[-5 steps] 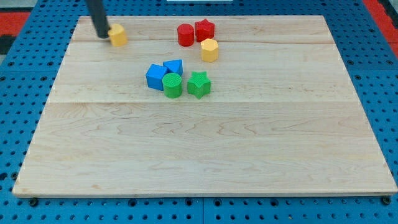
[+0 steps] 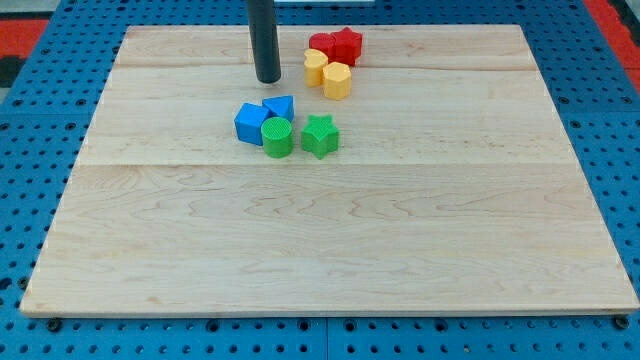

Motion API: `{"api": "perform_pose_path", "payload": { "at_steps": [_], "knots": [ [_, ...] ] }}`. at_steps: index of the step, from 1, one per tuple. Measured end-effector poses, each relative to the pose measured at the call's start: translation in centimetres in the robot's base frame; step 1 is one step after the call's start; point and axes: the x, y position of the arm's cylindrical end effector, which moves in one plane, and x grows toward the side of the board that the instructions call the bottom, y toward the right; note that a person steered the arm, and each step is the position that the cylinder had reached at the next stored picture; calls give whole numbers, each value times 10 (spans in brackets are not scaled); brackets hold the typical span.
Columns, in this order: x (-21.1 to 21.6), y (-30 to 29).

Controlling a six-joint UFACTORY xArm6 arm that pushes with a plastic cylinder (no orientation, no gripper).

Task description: Push yellow hexagon into yellow heart

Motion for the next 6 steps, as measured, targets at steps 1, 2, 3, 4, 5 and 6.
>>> {"api": "perform_pose_path", "payload": {
  "at_steps": [1,2,3,4,5,6],
  "knots": [
    [-9,1],
    [-4,18],
    [10,53],
    [12,88],
    [10,96],
    [24,71]
  ]
}}
